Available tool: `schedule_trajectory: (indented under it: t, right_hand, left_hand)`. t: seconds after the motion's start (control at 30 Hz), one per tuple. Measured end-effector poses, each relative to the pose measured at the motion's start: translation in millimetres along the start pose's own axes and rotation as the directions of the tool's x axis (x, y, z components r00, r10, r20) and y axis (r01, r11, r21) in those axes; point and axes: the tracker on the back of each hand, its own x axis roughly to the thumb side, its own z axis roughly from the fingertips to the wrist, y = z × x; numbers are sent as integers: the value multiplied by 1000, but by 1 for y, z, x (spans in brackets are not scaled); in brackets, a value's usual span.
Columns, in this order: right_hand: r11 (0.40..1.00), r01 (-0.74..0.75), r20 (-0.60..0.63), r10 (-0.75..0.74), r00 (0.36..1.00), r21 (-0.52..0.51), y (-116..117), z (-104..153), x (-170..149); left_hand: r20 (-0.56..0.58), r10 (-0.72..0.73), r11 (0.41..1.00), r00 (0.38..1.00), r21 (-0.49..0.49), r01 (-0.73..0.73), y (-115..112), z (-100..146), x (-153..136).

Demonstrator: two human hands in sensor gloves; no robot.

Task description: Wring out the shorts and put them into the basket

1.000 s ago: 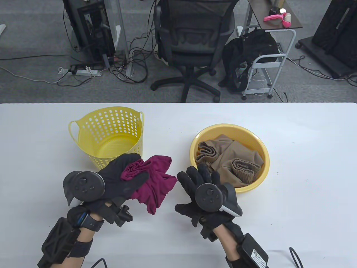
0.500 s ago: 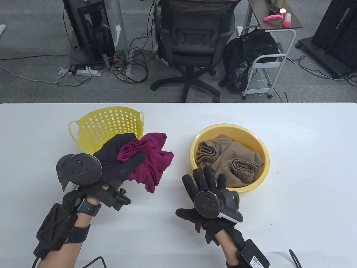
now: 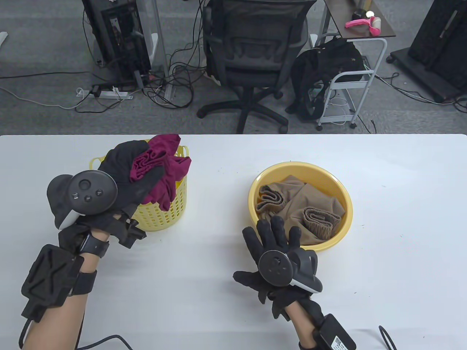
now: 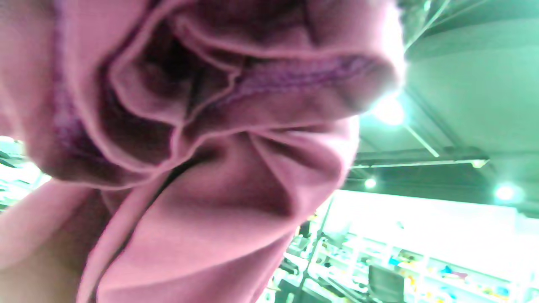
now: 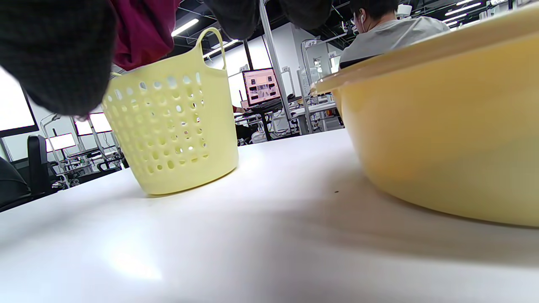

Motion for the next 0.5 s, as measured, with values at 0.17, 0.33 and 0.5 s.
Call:
schedule_trajectory:
  t: [0.17, 0.33, 0.5]
  right_hand:
    - [1000, 13, -2, -13, 1000, -9, -2, 1, -2]
    - [1000, 17, 1, -17, 1000, -16, -3, 2, -3]
    - [1000, 27, 4, -27, 1000, -16, -3, 3, -3]
  left_hand:
    - [-62, -76, 996, 995, -42, 73, -10, -9, -12]
    - [-124, -87, 994, 988, -81, 78, -30, -16, -26]
    - [-180, -104, 990, 978, -113, 85, -49, -23, -34]
